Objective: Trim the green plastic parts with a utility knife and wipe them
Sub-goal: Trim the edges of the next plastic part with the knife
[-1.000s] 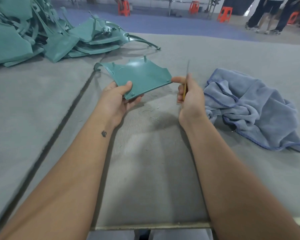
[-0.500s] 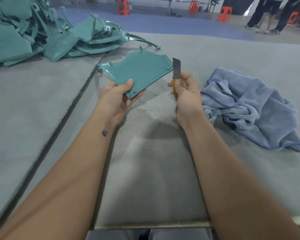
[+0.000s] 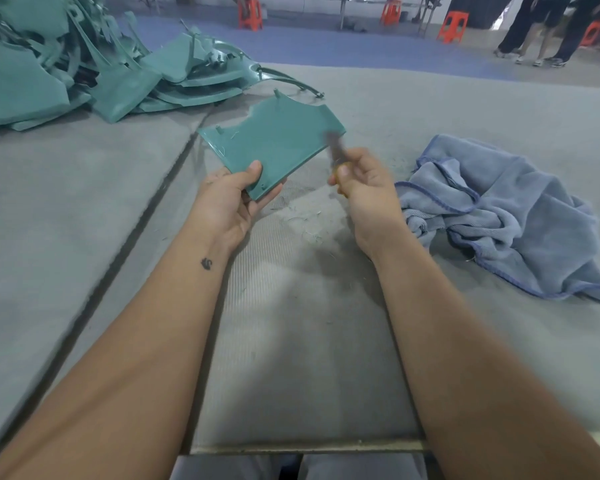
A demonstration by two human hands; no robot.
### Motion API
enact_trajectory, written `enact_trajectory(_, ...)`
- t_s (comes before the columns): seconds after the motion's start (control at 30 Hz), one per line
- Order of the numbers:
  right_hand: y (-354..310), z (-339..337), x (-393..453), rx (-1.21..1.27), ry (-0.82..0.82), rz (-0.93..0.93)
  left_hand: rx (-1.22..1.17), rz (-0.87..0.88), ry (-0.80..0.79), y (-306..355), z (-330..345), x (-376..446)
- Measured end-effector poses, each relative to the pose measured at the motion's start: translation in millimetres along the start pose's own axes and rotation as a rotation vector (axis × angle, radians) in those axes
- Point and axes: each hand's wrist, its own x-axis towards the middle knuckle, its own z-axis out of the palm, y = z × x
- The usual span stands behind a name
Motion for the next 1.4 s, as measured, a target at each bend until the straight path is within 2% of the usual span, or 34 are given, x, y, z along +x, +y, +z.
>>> enact_trajectory(0.1,1.5,6.2,-2.7,-0.131,-0.097,-0.034,-0.005,0.001,-0.004,0.1,1.4,0.6)
enact_trajectory(0.23,-0.1,0.5,0.4,0.076,0.038,-0.042,0.012,-0.010,0.006,-0.3,1.1,1.8)
enact_trajectory(0.33,1.6,1.4,0.3,0.056,0.056,-0.027,0.017,-0.014,0.005,-0.6,0.2,2.3)
enact_trajectory(0.43,3.4,4.2,-1.7,-0.041,-0.007,-0.028,0.003,-0.011,0.005,0.0,-0.9,1.9)
enact_trajectory(0.53,5.3,11.2,-3.2,-0.376,-0.177,-0.066,-0.002,0.002,0.006,0.3,0.3,0.8)
enact_trajectory(0.57,6.2,12.7,-3.0,-0.403,-0.186,-0.079,-0.001,0.005,0.006,0.1,0.7,0.5)
enact_trajectory(0.6,4.8,12.9,-3.1,-0.345,-0.166,-0.088,0.000,0.004,0.004,0.0,1.2,0.3)
enact_trajectory(0.7,-1.6,5.3,-3.3,0.034,0.006,-0.089,0.008,-0.014,-0.012,1.1,0.9,-0.3)
enact_trajectory(0.77,-2.7,-0.9,-0.8,0.130,0.093,-0.072,0.008,-0.027,-0.016,2.3,0.8,-0.3)
enact_trajectory(1.4,1.4,1.3,-0.7,0.033,-0.022,-0.061,-0.011,-0.049,-0.041,5.2,-3.4,-0.1)
